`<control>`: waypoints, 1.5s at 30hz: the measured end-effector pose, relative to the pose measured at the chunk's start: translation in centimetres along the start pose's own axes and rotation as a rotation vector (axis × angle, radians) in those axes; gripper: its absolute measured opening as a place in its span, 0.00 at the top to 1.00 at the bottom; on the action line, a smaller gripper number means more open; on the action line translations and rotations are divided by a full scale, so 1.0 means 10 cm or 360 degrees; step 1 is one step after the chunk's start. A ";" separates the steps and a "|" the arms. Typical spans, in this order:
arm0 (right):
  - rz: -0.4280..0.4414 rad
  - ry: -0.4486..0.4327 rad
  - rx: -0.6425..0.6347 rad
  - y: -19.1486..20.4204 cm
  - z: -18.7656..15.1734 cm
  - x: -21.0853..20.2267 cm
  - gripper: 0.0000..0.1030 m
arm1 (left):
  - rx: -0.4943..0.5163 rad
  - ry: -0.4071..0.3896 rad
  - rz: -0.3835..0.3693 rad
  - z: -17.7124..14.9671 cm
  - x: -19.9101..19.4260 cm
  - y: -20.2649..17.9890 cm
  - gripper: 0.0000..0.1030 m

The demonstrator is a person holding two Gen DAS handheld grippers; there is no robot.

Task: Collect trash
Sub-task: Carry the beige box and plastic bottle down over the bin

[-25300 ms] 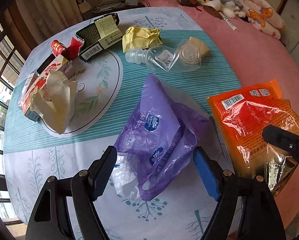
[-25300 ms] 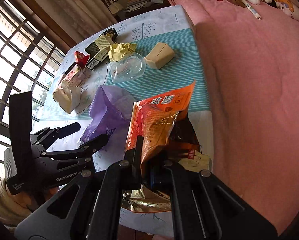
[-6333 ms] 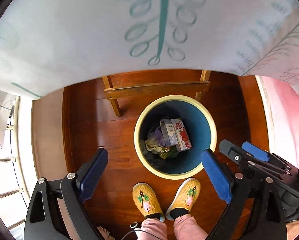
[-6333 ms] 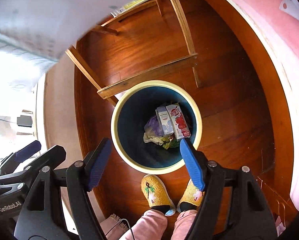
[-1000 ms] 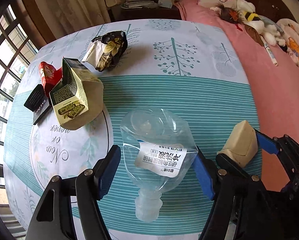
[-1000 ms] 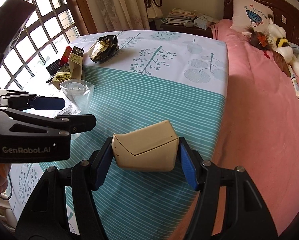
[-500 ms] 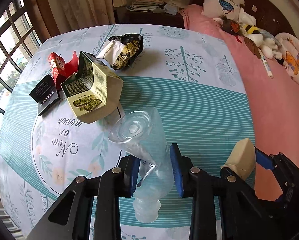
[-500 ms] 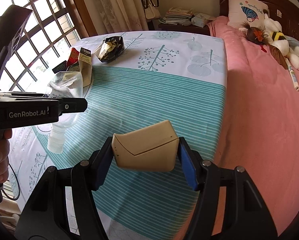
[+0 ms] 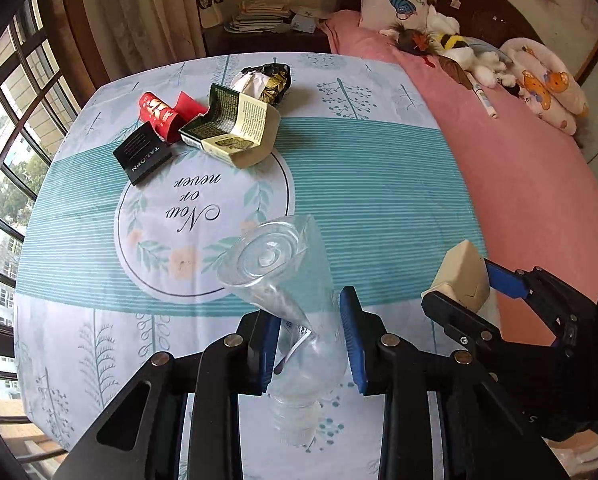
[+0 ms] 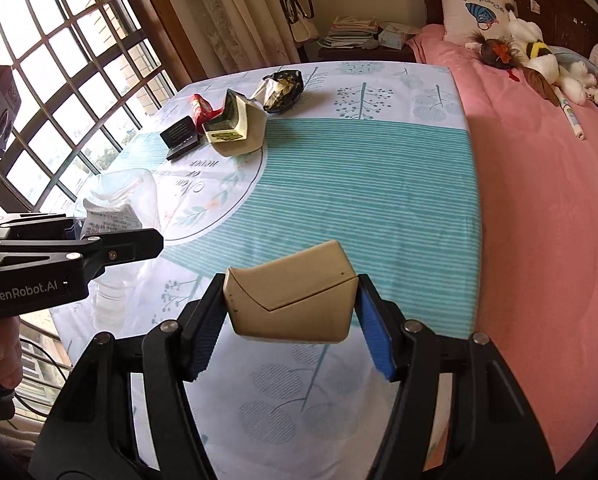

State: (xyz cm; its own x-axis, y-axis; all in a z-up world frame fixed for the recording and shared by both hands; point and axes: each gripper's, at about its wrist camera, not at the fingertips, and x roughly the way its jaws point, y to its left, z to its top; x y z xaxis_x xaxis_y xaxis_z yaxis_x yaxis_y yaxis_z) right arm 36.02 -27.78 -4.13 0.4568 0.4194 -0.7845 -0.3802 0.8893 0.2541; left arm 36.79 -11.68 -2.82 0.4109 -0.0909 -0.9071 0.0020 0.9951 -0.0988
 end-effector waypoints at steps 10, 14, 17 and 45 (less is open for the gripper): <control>-0.0106 -0.0134 0.0131 1.19 -0.83 -0.63 0.42 | 0.0237 -0.0051 -0.0070 -1.11 -0.82 0.66 0.71; -0.0143 -0.0152 0.0169 1.70 -1.27 -0.80 0.42 | 0.0330 -0.0077 -0.0102 -1.55 -1.11 0.96 0.71; -0.0172 -0.0135 0.0202 2.04 -1.61 -0.88 0.42 | 0.0385 -0.0075 -0.0127 -1.85 -1.28 1.18 0.71; -0.0212 0.0454 0.0461 1.85 -3.82 0.93 0.42 | 0.0449 0.0283 -0.0148 -3.79 0.50 1.25 0.71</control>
State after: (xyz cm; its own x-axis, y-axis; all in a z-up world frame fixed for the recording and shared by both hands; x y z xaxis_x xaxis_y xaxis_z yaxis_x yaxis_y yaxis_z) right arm 2.52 -14.39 -28.35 0.2303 0.2662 -0.9360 -0.0724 0.9639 0.2563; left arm 4.33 -1.13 -24.12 0.2317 -0.1624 -0.9591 0.2939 0.9516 -0.0901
